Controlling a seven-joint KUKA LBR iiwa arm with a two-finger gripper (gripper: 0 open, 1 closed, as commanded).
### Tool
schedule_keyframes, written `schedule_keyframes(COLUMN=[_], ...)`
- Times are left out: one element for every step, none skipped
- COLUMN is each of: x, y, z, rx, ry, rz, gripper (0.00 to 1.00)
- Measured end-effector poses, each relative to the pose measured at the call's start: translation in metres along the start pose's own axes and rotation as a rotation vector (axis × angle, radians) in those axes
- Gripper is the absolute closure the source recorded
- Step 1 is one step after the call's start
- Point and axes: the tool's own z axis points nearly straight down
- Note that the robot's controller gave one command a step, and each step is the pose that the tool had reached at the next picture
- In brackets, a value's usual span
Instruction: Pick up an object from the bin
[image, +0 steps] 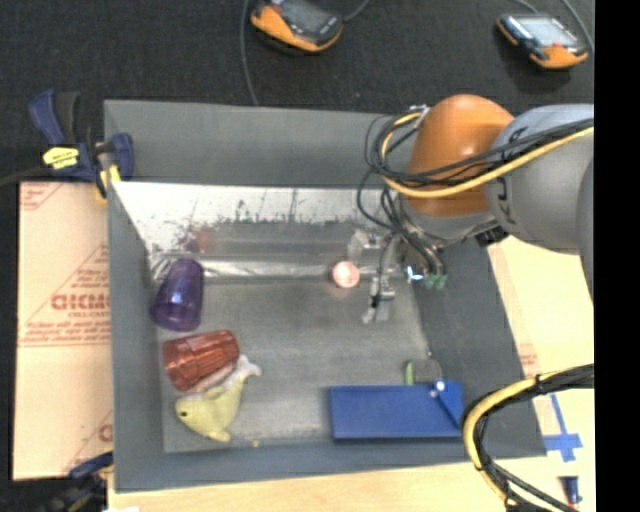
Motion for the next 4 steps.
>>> schedule_keyframes(x=[-0.011,-0.004,0.024,0.015], y=[0.015,0.066,0.092,0.147], z=[-0.048,0.01,0.036,0.064], rx=[0.005,0.004,0.002,0.001], ry=[-0.012,-0.01,-0.014,-0.015], rz=[0.01,0.015,0.012,0.124], gripper=[0.0,0.0,0.0,0.0])
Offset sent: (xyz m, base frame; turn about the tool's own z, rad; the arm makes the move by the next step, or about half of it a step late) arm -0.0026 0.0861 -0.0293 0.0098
